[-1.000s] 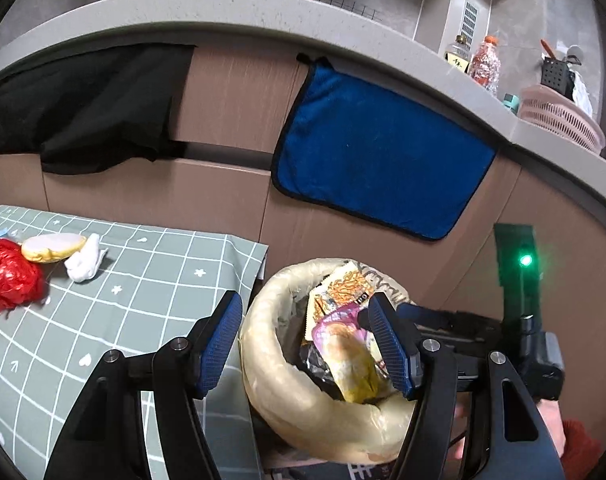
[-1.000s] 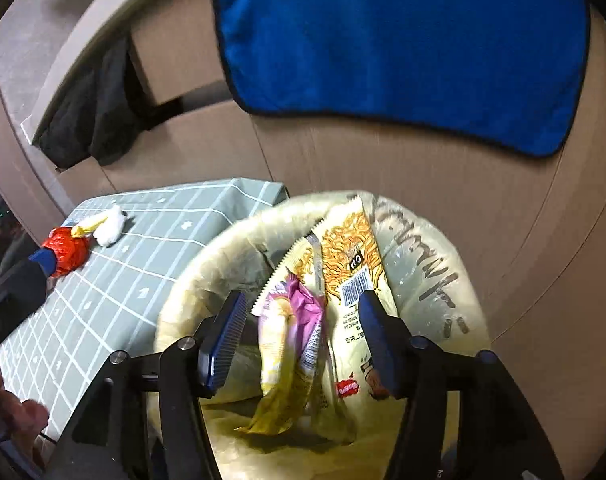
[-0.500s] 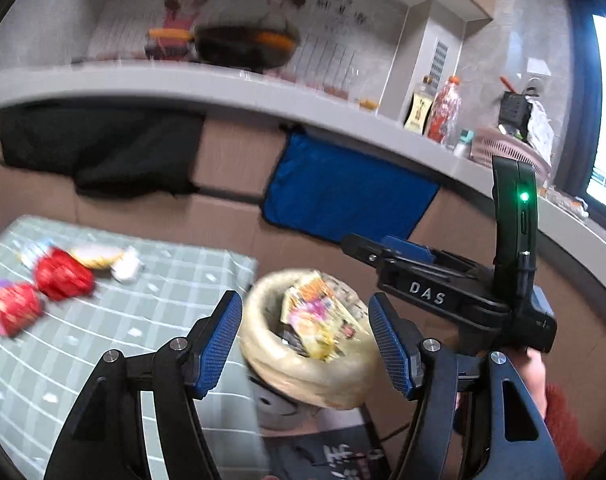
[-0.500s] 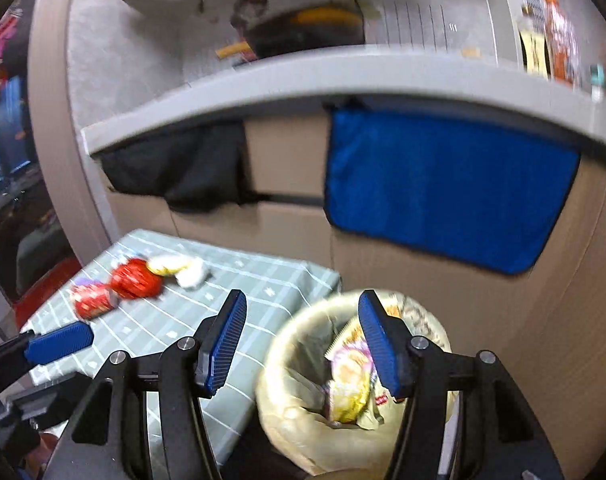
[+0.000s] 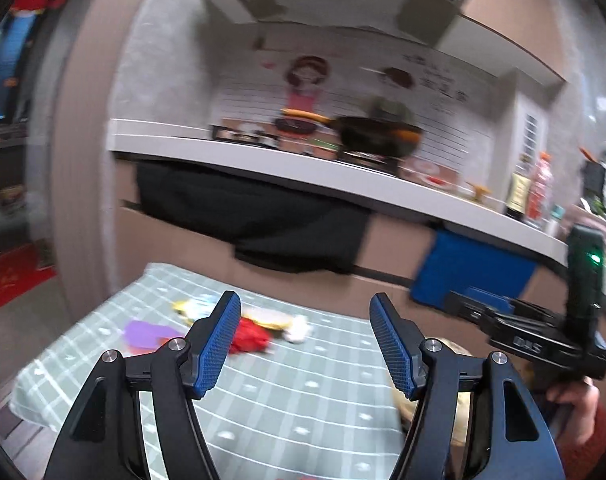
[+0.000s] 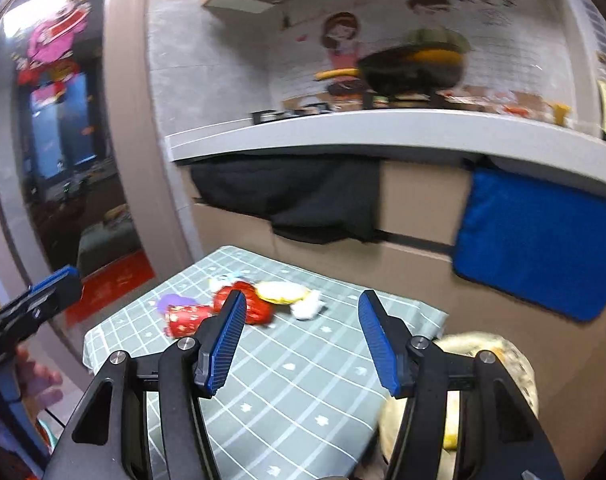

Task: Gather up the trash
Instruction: 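Move both grippers back over the table toward the red paper cup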

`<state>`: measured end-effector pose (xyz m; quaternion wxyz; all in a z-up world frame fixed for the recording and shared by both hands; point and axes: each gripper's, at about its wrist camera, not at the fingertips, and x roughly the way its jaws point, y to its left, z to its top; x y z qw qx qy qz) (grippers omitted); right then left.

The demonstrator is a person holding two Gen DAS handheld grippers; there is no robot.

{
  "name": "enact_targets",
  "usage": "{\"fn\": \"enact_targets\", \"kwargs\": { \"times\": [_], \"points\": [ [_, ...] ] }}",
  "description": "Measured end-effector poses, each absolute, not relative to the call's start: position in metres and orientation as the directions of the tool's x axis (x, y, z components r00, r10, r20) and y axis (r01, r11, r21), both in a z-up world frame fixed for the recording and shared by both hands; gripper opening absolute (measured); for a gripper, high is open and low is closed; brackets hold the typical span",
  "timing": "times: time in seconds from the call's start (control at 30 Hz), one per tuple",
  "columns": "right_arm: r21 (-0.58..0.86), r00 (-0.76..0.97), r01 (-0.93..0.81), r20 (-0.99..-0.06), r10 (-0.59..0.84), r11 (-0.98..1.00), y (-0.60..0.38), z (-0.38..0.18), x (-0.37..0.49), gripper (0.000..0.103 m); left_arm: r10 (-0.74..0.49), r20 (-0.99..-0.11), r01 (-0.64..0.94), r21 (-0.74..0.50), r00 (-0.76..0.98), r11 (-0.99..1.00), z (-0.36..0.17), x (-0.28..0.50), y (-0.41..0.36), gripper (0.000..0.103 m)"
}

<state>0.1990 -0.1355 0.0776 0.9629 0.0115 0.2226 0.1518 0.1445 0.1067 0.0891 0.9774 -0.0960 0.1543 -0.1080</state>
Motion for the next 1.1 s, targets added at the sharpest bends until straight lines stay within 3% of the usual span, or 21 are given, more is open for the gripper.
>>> {"fn": "enact_targets", "kwargs": {
  "times": [0.2, 0.5, 0.77, 1.0, 1.1],
  "points": [
    [0.037, 0.865, -0.298, -0.412, 0.286, 0.954, -0.094, 0.078, 0.221, 0.056, -0.092, -0.306, 0.011, -0.255, 0.948, 0.967, 0.067, 0.182, 0.171, 0.068],
    [0.053, 0.831, -0.356, -0.438, 0.342, 0.933, -0.053, 0.046, 0.28, 0.056, 0.013, -0.457, -0.173, -0.311, 0.89, 0.934, -0.021, 0.249, 0.228, 0.068],
    [0.06, 0.751, -0.381, -0.562, 0.347, 0.923, -0.031, -0.019, 0.337, 0.055, -0.152, -0.544, -0.143, -0.461, 0.826, 0.876, -0.097, 0.321, 0.235, 0.068],
    [0.075, 0.705, -0.355, -0.633, 0.32, 0.932, -0.047, -0.055, 0.355, 0.055, -0.22, -0.602, -0.094, -0.445, 0.767, 0.89, -0.114, 0.351, 0.212, 0.067],
    [0.095, 0.691, -0.346, -0.647, 0.322, 0.933, -0.055, -0.063, 0.36, 0.055, -0.284, -0.64, -0.11, -0.503, 0.714, 0.857, -0.123, 0.354, 0.211, 0.064]
  ]
}}
